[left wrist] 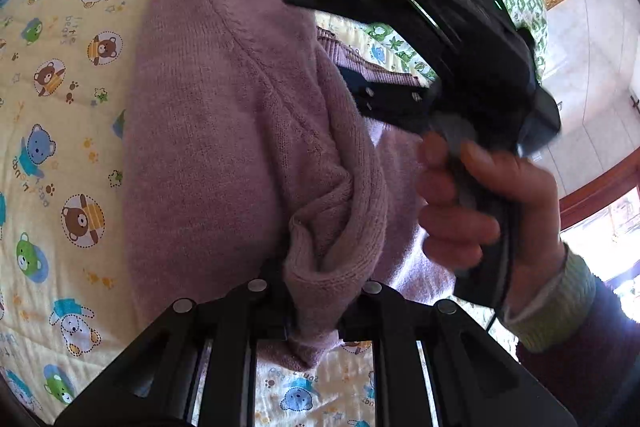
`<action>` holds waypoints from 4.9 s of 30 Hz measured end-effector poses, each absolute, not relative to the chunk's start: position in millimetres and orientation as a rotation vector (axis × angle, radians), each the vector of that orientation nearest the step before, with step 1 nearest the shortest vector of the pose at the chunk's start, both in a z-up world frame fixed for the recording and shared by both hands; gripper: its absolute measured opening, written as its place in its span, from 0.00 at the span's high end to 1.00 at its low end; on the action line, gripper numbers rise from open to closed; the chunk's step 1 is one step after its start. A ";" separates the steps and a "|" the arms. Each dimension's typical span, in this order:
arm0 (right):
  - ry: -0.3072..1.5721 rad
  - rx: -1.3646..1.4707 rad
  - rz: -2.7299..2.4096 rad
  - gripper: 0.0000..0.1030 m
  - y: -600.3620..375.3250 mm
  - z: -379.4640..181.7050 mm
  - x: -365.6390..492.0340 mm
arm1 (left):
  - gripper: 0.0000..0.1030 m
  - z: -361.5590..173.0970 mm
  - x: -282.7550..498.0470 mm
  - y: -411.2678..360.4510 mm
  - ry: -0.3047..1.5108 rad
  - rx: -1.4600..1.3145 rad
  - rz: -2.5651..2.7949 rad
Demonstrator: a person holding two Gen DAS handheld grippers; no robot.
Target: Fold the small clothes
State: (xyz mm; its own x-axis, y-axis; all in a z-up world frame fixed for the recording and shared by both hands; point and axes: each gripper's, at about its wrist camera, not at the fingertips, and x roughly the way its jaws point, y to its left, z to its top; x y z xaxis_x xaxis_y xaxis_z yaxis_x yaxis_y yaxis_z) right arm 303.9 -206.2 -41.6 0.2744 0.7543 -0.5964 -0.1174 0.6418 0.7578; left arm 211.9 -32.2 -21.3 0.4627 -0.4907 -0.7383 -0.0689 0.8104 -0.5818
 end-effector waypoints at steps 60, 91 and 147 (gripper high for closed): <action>0.966 0.621 0.240 0.56 -398.7 14.2 172.7 | 0.34 5.4 200.5 -152.6 1.195 -0.345 -0.576; 0.990 0.656 0.096 0.91 -400.7 -40.0 144.8 | 0.21 -67.3 254.8 -78.9 1.328 -0.556 -0.303; 0.953 0.777 0.262 0.71 -383.6 -33.3 188.1 | 0.61 -18.9 287.4 -61.4 1.138 -0.672 -0.343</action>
State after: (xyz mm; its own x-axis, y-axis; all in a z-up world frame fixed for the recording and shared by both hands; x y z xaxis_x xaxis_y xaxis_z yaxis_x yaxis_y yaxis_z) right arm 188.1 -383.6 -33.3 0.5722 0.5225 -0.6321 0.1254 0.7059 0.6971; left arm 287.4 -61.4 -18.9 0.3964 -0.5727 -0.7176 -0.0810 0.7567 -0.6487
